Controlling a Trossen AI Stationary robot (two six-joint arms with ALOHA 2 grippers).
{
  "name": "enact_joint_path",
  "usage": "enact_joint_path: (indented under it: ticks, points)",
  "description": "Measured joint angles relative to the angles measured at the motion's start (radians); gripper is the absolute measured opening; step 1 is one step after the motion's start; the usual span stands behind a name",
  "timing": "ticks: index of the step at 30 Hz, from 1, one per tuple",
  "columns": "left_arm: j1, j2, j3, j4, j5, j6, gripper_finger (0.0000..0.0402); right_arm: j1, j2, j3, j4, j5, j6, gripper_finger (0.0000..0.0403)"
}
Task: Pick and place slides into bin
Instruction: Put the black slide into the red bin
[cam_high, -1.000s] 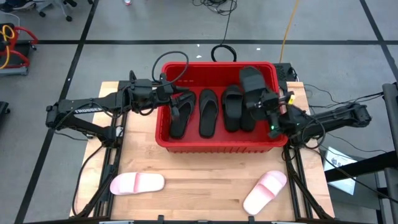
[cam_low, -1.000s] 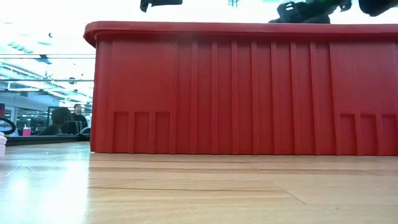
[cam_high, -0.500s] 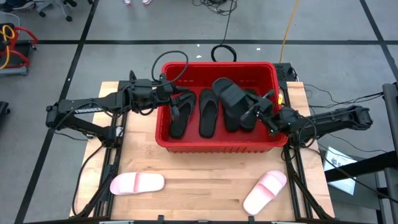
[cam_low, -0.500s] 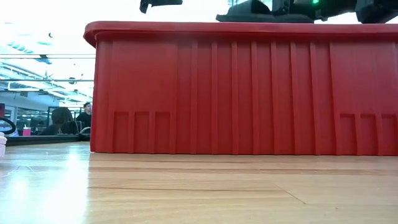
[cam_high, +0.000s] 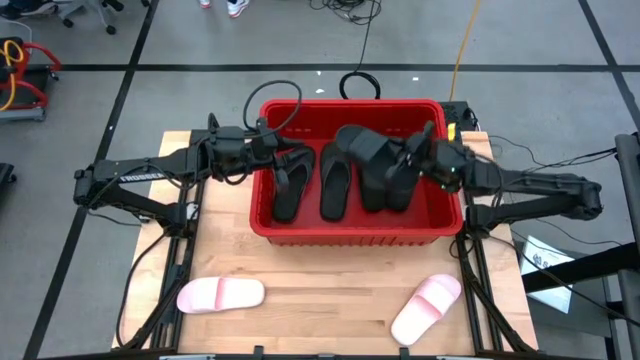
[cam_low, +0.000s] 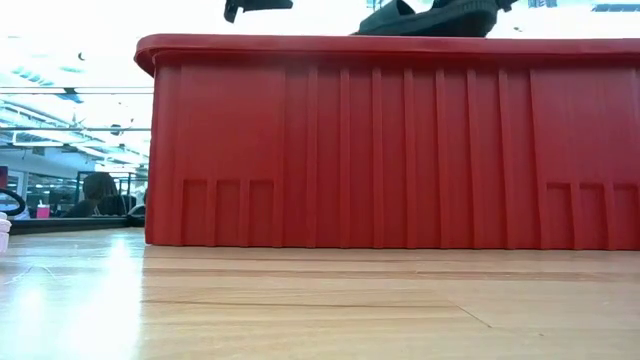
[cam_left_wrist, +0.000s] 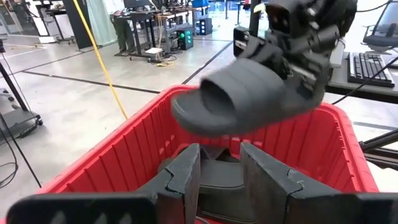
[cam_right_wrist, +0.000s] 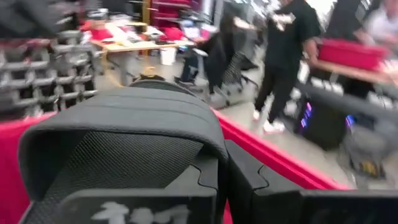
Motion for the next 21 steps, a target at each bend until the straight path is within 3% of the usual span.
enact_joint_path:
  ticks: [3, 7, 9, 21]
  points:
    - [0.000, 0.000, 0.000, 0.000, -0.007, -0.001, 0.0118, -0.038, 0.000, 0.058, -0.115, 0.069, 0.110, 0.0000]
    - [0.000, 0.000, 0.000, 0.000, -0.007, -0.001, 0.0118, -0.070, 0.000, 0.080, -0.205, 0.293, 0.264, 0.0000]
    - [0.000, 0.000, 0.000, 0.000, -0.007, -0.001, 0.0118, -0.082, 0.000, 0.084, -0.228, 0.350, 0.337, 0.0000]
    - [0.023, 0.000, 0.000, 0.000, -0.005, -0.001, 0.0118, -0.137, 0.001, 0.085, -0.615, 0.293, 0.664, 0.0000]
